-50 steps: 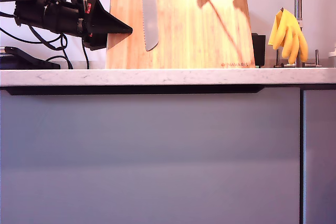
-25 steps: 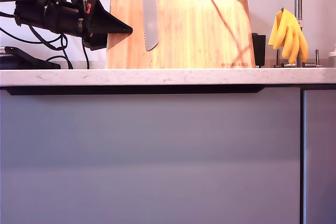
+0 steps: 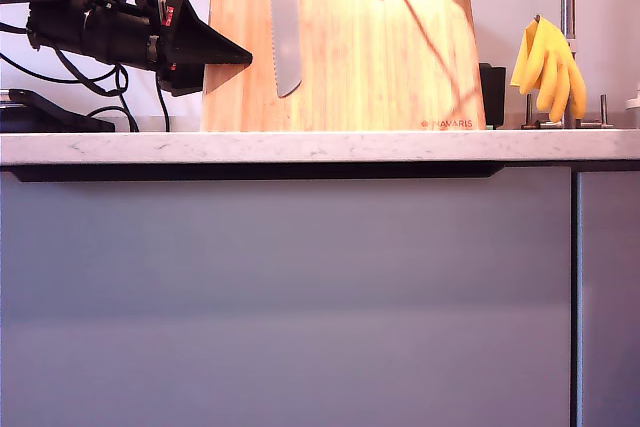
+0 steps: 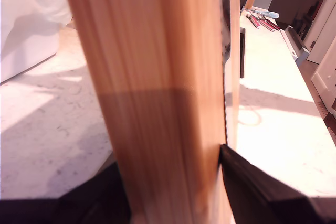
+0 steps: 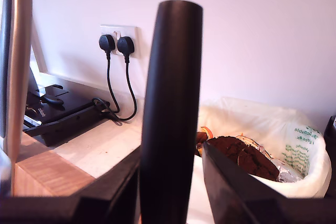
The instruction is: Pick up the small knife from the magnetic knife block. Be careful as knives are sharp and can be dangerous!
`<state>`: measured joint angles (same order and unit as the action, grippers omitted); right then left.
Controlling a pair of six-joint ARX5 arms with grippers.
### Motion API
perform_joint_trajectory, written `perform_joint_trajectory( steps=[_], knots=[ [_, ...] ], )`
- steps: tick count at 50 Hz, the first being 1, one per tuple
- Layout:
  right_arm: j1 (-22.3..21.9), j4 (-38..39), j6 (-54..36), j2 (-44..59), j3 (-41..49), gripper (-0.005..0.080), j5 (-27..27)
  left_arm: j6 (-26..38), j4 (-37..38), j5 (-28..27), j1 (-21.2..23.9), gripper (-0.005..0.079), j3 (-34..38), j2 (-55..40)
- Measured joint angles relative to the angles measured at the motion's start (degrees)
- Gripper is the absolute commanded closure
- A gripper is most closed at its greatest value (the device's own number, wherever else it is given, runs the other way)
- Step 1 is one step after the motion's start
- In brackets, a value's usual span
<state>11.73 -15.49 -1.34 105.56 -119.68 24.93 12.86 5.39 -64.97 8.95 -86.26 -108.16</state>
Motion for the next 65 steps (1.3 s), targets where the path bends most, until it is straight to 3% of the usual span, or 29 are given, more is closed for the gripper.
perform_joint_trajectory(
  steps=[17, 34, 52, 65],
  knots=[
    [0.0, 0.0, -0.2, 0.0, 0.0, 0.0767, 0.2, 0.0, 0.0, 0.0, 0.0, 0.0766, 0.0, 0.0],
    [0.4, -0.2, -0.2, 0.0, -0.1, 0.0765, 0.2, 0.0, 0.0, 0.0, 0.0, 0.0766, 0.0, 0.0],
    [0.4, -8.0, -0.3, 0.0, -6.8, 0.0765, 0.2, 0.0, 0.0, 0.0, 0.0, 0.0766, 0.0, 0.0],
    [0.4, -14.2, -0.3, 0.0, -7.1, 0.0765, 1.4, 0.0, 0.0, 0.0, 0.0, 0.0766, 0.0, 0.0]
  ],
)
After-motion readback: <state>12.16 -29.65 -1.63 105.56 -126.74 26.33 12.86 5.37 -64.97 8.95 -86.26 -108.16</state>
